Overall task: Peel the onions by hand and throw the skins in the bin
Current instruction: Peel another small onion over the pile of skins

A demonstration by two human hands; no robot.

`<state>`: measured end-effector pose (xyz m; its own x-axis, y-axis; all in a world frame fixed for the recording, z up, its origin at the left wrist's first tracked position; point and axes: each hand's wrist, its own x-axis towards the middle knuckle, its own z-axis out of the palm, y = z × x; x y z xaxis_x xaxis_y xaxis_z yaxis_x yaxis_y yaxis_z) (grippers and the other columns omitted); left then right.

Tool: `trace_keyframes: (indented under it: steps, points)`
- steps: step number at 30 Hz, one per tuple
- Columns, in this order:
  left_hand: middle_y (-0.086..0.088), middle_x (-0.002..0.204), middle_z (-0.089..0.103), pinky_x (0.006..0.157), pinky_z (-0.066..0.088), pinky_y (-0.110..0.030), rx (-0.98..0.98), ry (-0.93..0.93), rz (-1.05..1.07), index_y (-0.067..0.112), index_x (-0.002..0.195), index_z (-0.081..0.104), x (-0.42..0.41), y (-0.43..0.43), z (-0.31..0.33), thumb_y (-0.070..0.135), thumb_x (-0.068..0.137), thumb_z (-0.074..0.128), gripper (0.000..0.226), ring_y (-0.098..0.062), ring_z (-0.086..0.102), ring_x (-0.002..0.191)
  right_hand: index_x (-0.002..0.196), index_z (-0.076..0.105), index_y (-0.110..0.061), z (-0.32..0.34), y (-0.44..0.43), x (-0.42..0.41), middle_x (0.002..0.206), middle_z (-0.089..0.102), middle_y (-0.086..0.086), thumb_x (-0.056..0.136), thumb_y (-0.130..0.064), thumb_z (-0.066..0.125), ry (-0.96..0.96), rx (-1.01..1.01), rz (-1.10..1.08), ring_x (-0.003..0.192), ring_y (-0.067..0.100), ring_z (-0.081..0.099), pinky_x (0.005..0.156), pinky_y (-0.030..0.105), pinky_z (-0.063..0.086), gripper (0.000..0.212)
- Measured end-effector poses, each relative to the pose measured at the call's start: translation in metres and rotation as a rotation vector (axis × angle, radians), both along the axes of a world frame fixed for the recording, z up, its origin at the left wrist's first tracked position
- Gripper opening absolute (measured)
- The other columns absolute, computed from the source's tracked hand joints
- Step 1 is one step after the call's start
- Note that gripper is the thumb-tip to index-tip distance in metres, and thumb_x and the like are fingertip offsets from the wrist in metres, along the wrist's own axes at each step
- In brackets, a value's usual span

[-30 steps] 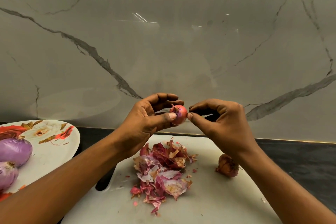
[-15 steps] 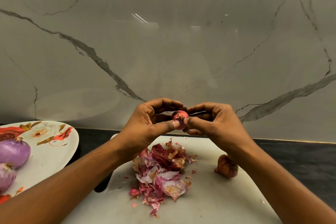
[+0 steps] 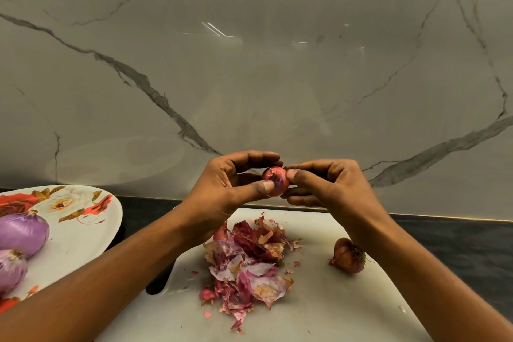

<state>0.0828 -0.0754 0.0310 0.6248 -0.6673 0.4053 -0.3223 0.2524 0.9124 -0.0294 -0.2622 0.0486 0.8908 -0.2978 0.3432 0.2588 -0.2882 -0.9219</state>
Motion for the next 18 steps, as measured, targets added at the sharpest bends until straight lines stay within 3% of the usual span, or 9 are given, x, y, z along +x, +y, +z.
trace_keyframes:
  steps: [2, 4, 14, 18]
  points:
    - [-0.004, 0.125, 0.076, 0.105, 0.057, -0.045, 0.016, -0.012, 0.007, 0.012, 0.131, 0.068, 0.0003, 0.0002, -0.0008, 0.002, 0.086, 0.076, 0.047, -0.025, 0.073, 0.117, 0.108, 0.079, -0.012, -0.0022, -0.0001, 0.0007, 0.095, 0.082, 0.008, 0.079, -0.030, 0.083, -0.006, -0.050, 0.005, 0.089, 0.025, 0.080, 0.079, 0.034, 0.066, 0.034]
    - [-0.004, 0.126, 0.076, 0.106, 0.056, -0.046, 0.027, -0.012, 0.011, 0.013, 0.131, 0.068, 0.0004, 0.0001, -0.0019, 0.000, 0.087, 0.076, 0.046, -0.025, 0.072, 0.118, 0.111, 0.079, -0.012, -0.0044, -0.0009, 0.0012, 0.097, 0.082, 0.005, 0.076, -0.031, 0.085, -0.012, -0.108, -0.011, 0.091, 0.022, 0.080, 0.080, 0.037, 0.066, 0.040]
    - [-0.005, 0.124, 0.076, 0.105, 0.057, -0.048, -0.005, 0.024, 0.000, 0.014, 0.128, 0.070, 0.0016, 0.0000, -0.0008, 0.011, 0.077, 0.080, 0.052, -0.027, 0.073, 0.116, 0.112, 0.079, -0.013, -0.0046, -0.0035, 0.0024, 0.096, 0.082, 0.005, 0.094, -0.009, 0.074, -0.019, -0.088, -0.006, 0.090, 0.021, 0.080, 0.081, 0.037, 0.067, 0.020]
    - [-0.002, 0.123, 0.077, 0.104, 0.058, -0.047, -0.001, 0.007, 0.024, 0.017, 0.125, 0.071, 0.0013, -0.0004, -0.0011, 0.013, 0.075, 0.081, 0.051, -0.026, 0.073, 0.115, 0.108, 0.080, -0.014, -0.0053, -0.0048, 0.0023, 0.093, 0.082, 0.004, 0.095, -0.008, 0.072, -0.080, -0.183, -0.078, 0.085, 0.020, 0.080, 0.077, 0.038, 0.067, 0.016]
